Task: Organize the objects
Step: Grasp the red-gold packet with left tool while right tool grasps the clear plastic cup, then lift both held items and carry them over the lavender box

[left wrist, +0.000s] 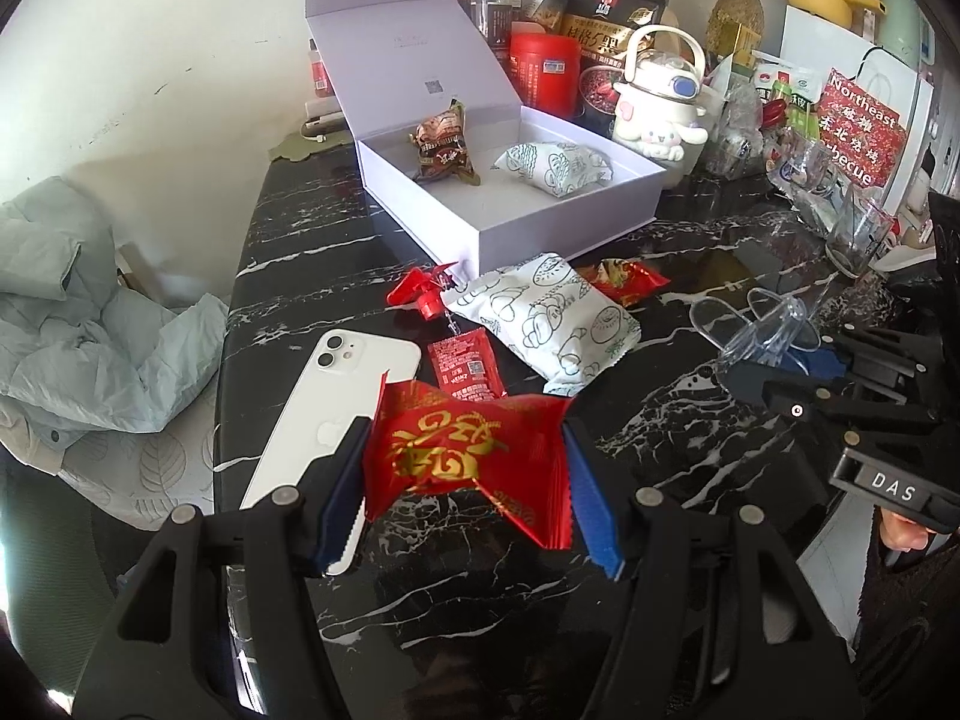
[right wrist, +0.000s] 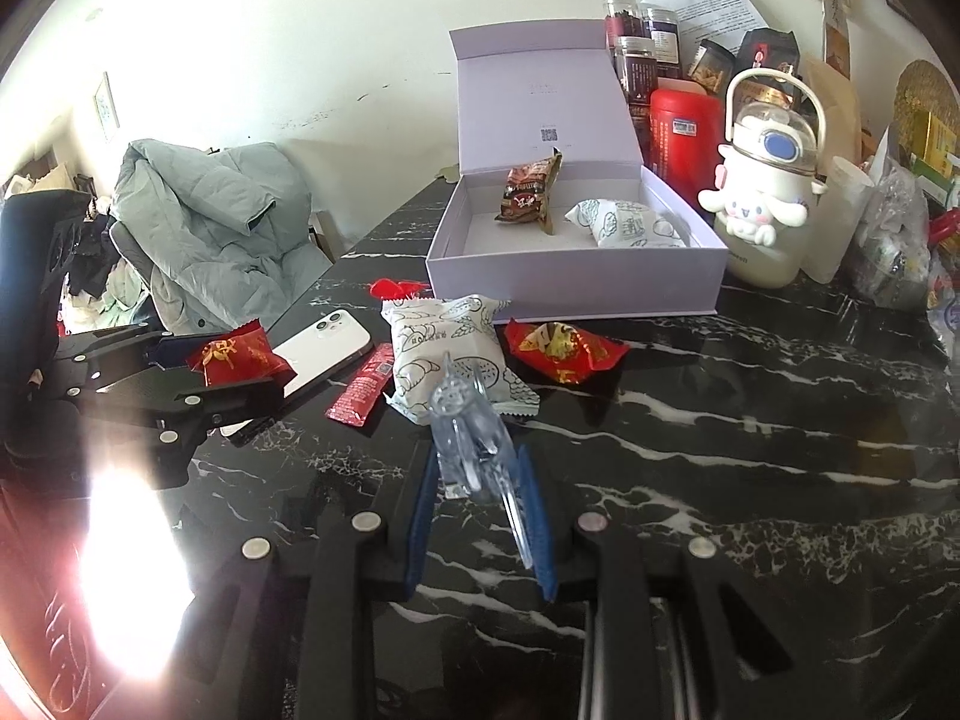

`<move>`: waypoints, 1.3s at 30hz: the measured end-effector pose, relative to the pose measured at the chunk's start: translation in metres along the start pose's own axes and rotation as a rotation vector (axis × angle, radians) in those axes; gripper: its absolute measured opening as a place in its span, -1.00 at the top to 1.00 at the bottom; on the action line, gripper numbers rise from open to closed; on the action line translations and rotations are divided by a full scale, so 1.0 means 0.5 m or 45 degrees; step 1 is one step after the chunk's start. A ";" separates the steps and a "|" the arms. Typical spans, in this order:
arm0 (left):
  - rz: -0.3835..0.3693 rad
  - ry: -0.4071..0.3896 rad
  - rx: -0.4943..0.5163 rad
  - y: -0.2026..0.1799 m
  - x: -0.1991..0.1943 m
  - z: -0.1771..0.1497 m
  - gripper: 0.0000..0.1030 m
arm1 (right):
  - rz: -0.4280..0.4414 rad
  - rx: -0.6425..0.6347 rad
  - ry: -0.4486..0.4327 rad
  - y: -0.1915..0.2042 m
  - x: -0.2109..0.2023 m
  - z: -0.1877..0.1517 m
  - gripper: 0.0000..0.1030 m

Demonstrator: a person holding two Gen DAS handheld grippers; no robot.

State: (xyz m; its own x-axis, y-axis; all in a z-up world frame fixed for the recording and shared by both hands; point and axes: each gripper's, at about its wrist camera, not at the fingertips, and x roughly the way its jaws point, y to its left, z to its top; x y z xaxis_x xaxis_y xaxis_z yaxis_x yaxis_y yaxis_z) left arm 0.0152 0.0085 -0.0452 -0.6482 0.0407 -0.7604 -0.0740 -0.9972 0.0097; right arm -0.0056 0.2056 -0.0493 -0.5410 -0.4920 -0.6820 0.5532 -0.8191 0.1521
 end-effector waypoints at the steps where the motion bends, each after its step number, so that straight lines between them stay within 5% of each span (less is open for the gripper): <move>1: 0.000 -0.003 0.000 -0.001 -0.004 0.002 -0.17 | -0.003 -0.002 -0.004 0.002 -0.005 0.001 0.46; 17: -0.024 -0.053 0.052 -0.031 -0.044 0.054 -0.17 | -0.005 -0.005 -0.065 -0.004 -0.067 0.024 0.46; 39: -0.058 0.042 0.072 -0.024 0.060 0.159 -0.17 | 0.001 -0.004 -0.015 -0.057 0.001 0.104 0.46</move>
State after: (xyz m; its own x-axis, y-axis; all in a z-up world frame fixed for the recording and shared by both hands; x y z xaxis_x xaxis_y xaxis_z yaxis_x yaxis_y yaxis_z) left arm -0.0638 0.0265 -0.0165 -0.6180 0.0827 -0.7818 -0.1463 -0.9892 0.0110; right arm -0.0546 0.2133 -0.0169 -0.5483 -0.4962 -0.6732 0.5554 -0.8179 0.1505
